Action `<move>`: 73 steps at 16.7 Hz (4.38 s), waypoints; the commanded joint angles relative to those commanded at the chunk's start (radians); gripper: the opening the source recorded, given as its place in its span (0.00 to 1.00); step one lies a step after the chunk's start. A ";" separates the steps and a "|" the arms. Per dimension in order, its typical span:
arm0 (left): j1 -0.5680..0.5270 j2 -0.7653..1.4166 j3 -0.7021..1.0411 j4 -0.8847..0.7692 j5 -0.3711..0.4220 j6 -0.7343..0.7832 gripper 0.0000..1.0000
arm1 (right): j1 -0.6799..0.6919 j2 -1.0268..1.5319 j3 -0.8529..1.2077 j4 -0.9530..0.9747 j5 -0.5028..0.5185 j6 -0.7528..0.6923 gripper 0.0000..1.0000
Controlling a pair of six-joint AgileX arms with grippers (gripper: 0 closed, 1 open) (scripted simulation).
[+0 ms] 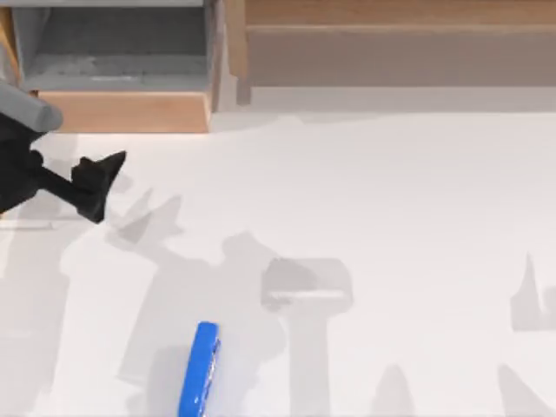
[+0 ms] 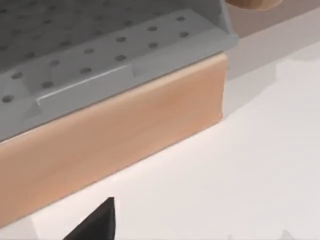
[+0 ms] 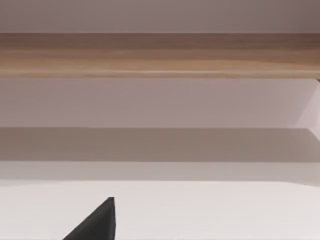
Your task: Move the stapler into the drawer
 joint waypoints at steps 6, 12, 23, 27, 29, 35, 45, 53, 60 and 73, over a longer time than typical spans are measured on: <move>-0.238 -0.032 0.039 -0.341 -0.123 -0.274 1.00 | 0.000 0.000 0.000 0.000 0.000 0.000 1.00; -0.453 -0.079 0.121 -0.645 -0.274 -0.527 1.00 | 0.000 0.000 0.000 0.000 0.000 0.000 1.00; -0.896 -0.097 0.252 -1.285 -0.675 -0.971 1.00 | 0.000 0.000 0.000 0.000 0.000 0.000 1.00; -0.902 -0.097 0.254 -1.290 -0.680 -0.975 1.00 | 0.000 0.000 0.000 0.000 0.000 0.000 1.00; -0.899 -0.095 0.251 -1.288 -0.679 -0.974 1.00 | 0.000 0.000 0.000 0.000 0.000 0.000 1.00; -0.884 -0.006 0.198 -1.139 -0.677 -0.956 1.00 | 0.000 0.000 0.000 0.000 0.000 0.000 1.00; -0.863 0.100 0.132 -0.966 -0.673 -0.933 0.92 | 0.000 0.000 0.000 0.000 0.000 0.000 1.00; -0.863 0.100 0.132 -0.966 -0.673 -0.933 0.32 | 0.000 0.000 0.000 0.000 0.000 0.000 1.00; -0.863 0.100 0.132 -0.966 -0.673 -0.933 0.00 | 0.000 0.000 0.000 0.000 0.000 0.000 1.00; -0.865 0.011 0.200 -1.112 -0.681 -0.930 0.00 | 0.000 0.000 0.000 0.000 0.000 0.000 1.00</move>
